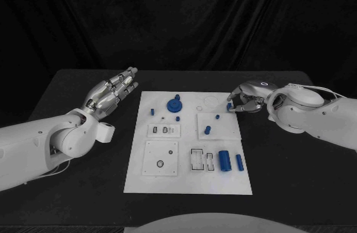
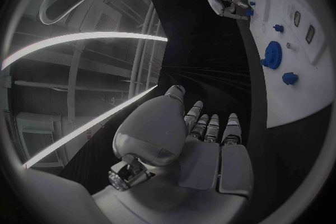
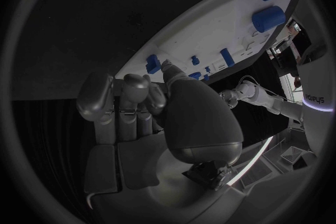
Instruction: Assemble the parts on the task board
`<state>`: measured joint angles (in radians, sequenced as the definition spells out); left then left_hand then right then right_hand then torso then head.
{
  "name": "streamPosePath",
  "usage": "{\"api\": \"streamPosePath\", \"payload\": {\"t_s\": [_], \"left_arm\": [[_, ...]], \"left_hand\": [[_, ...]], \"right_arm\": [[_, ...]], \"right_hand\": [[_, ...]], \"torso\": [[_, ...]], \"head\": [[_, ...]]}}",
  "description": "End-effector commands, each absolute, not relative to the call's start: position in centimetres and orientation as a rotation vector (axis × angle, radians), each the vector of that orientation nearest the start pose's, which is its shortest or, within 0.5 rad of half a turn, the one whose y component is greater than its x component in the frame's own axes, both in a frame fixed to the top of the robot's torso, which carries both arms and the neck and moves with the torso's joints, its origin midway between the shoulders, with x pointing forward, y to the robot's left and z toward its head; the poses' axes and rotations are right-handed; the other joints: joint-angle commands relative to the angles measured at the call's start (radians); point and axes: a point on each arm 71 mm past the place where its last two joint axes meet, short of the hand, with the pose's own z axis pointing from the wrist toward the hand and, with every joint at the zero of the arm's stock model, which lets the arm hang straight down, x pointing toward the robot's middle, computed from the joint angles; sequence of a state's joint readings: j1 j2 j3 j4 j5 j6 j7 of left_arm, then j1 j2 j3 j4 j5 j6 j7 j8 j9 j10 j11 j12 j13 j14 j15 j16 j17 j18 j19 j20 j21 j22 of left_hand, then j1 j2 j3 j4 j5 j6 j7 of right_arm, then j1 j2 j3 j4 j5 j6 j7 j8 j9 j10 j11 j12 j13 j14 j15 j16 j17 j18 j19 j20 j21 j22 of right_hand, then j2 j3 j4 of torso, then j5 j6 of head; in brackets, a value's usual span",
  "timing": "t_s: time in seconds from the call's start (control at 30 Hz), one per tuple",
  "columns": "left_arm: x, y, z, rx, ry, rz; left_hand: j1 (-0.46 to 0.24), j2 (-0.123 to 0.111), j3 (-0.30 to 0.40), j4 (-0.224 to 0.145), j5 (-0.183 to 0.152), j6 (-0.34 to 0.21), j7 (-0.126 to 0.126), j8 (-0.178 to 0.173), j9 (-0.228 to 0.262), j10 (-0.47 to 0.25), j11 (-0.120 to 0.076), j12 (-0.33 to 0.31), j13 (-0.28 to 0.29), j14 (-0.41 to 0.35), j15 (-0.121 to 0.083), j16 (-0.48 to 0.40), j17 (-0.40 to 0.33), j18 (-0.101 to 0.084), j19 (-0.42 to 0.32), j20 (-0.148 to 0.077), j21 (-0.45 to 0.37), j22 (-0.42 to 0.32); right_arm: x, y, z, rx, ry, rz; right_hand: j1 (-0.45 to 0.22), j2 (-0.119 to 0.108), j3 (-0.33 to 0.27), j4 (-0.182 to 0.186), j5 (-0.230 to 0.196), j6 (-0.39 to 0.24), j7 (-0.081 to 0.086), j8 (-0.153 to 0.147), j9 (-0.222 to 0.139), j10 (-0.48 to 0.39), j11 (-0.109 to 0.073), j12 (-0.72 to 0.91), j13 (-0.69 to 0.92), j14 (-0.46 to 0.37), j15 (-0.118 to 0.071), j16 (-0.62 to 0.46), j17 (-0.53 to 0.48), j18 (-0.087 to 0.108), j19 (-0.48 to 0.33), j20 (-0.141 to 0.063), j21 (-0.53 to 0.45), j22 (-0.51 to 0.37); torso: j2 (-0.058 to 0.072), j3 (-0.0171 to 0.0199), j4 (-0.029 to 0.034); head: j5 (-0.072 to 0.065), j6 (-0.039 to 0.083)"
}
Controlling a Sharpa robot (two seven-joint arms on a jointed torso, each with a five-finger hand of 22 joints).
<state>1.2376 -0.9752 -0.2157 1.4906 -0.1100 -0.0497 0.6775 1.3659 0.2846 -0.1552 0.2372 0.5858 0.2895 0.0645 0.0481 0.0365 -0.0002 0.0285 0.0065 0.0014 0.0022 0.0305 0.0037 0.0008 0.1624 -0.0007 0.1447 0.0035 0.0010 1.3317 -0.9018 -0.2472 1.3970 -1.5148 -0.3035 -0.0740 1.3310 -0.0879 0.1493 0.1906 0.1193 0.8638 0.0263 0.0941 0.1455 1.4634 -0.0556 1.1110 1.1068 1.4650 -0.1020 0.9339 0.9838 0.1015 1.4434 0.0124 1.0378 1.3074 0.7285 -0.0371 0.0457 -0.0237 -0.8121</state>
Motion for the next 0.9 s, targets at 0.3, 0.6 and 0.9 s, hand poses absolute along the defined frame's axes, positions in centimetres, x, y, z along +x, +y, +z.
{"api": "streamPosePath", "payload": {"t_s": [0.3, 0.6, 0.9], "left_arm": [[46.48, 27.25, -20.05, -0.843, 1.394, -1.724], [46.50, 27.20, -20.11, -0.846, 1.402, -1.726], [46.51, 27.18, -20.18, -0.850, 1.412, -1.726]], "left_hand": [[0.011, 0.002, 0.006, 0.002, 0.005, -0.002, 0.005, 0.005, 0.001, 0.000, 0.009, -0.007, -0.001, -0.002, 0.008, -0.004, -0.001, 0.017, 0.001, 0.008, -0.004, -0.001], [0.012, 0.004, 0.011, 0.001, 0.006, -0.001, 0.007, 0.006, 0.002, 0.000, 0.011, -0.007, -0.001, -0.002, 0.009, -0.004, -0.001, 0.017, 0.001, 0.009, -0.004, -0.001], [0.011, 0.003, 0.015, 0.000, 0.005, 0.000, 0.011, 0.006, 0.002, 0.000, 0.015, -0.007, -0.001, -0.002, 0.009, -0.004, -0.001, 0.017, 0.001, 0.010, -0.004, -0.001]], "right_arm": [[50.18, -27.34, -20.38, -0.255, 1.712, 0.357], [50.25, -27.13, -20.42, -0.239, 1.696, 0.349], [50.41, -27.12, -20.58, -0.218, 1.687, 0.332]], "right_hand": [[0.023, 0.000, 0.000, -0.010, 0.004, 0.022, 0.002, 0.016, 0.010, 0.008, -0.007, 0.017, 0.044, 0.042, -0.008, 0.013, -0.001, -0.013, 0.000, -0.007, 0.001, 0.126], [0.026, 0.005, 0.001, -0.010, 0.009, 0.032, 0.005, 0.023, 0.016, 0.007, -0.005, 0.019, 0.045, 0.040, -0.008, 0.014, -0.004, -0.013, 0.000, -0.008, 0.000, 0.128], [0.031, 0.018, 0.005, -0.011, 0.034, 0.045, 0.010, 0.033, 0.026, 0.003, -0.003, 0.017, 0.043, 0.038, -0.007, 0.014, -0.011, -0.012, -0.002, -0.007, -0.005, 0.130]], "torso": [[0.000, 0.0002, 0.0005], [0.000, 0.0002, 0.0002], [0.000, -0.0001, 0.0002]], "head": [[0.001, -0.002], [0.002, -0.006], [0.002, -0.006]]}}
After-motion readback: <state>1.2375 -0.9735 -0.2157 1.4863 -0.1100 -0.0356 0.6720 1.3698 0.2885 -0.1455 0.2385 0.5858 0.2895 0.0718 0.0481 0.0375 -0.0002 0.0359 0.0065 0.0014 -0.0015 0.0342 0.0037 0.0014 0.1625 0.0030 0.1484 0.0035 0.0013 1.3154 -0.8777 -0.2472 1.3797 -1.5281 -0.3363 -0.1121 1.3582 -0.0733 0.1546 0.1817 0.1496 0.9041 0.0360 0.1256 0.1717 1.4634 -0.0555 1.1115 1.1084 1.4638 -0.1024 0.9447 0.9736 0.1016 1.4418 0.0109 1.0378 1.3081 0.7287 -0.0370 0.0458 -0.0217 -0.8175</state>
